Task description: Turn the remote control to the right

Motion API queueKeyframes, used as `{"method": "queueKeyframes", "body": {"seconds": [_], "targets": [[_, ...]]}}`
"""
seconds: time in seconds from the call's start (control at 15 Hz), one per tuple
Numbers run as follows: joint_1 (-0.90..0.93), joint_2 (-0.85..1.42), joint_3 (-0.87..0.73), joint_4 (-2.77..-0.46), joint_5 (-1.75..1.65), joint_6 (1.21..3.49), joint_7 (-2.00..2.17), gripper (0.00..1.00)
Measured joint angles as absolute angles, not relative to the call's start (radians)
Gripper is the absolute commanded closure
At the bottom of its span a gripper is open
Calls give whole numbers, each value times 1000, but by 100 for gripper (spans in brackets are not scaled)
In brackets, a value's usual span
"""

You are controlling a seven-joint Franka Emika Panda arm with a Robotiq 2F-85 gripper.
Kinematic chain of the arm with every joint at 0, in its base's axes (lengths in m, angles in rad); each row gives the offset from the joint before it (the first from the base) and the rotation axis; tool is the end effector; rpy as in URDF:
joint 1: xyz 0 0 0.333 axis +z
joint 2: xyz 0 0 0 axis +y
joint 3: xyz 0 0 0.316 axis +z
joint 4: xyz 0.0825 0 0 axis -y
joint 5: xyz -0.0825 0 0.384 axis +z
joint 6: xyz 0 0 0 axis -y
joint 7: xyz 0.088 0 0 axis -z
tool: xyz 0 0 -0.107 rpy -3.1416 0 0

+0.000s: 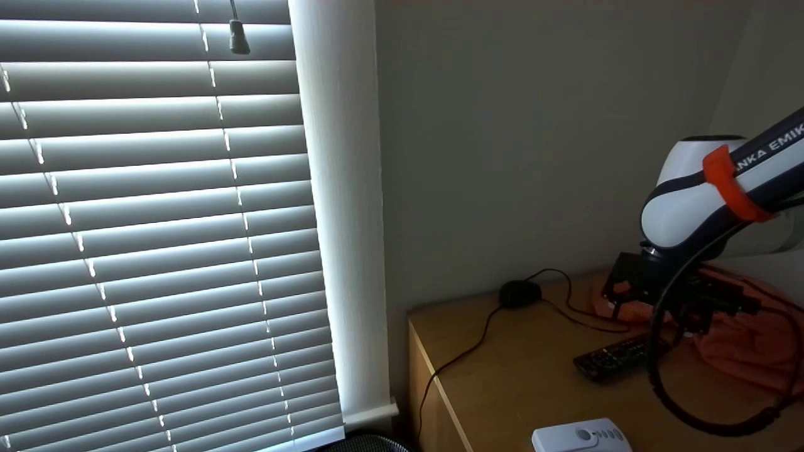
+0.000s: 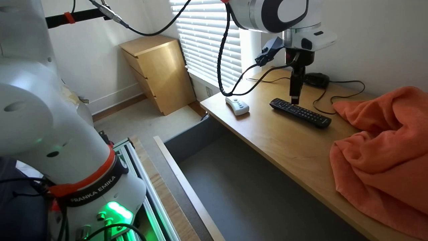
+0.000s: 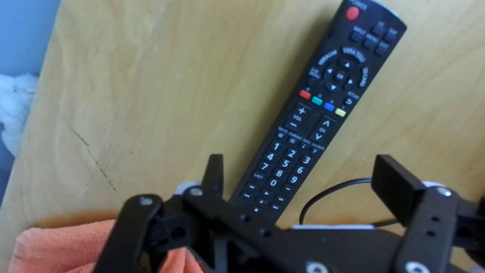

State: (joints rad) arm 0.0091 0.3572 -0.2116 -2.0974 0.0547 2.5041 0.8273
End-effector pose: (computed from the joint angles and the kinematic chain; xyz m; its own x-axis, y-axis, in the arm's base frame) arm 0.5772 -0.1168 0.2577 0.4892 -0.8695 0.0683 -0.8708 -0.4913 -0.0175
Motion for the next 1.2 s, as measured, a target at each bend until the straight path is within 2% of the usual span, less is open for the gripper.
{"method": "queueKeyframes", "body": {"seconds": [0.67,1.2], "targets": [[-18,229,-191,-2177,-17,2424,327,0],[-33,174,-168,-2229,-29,2424,161,0]]}}
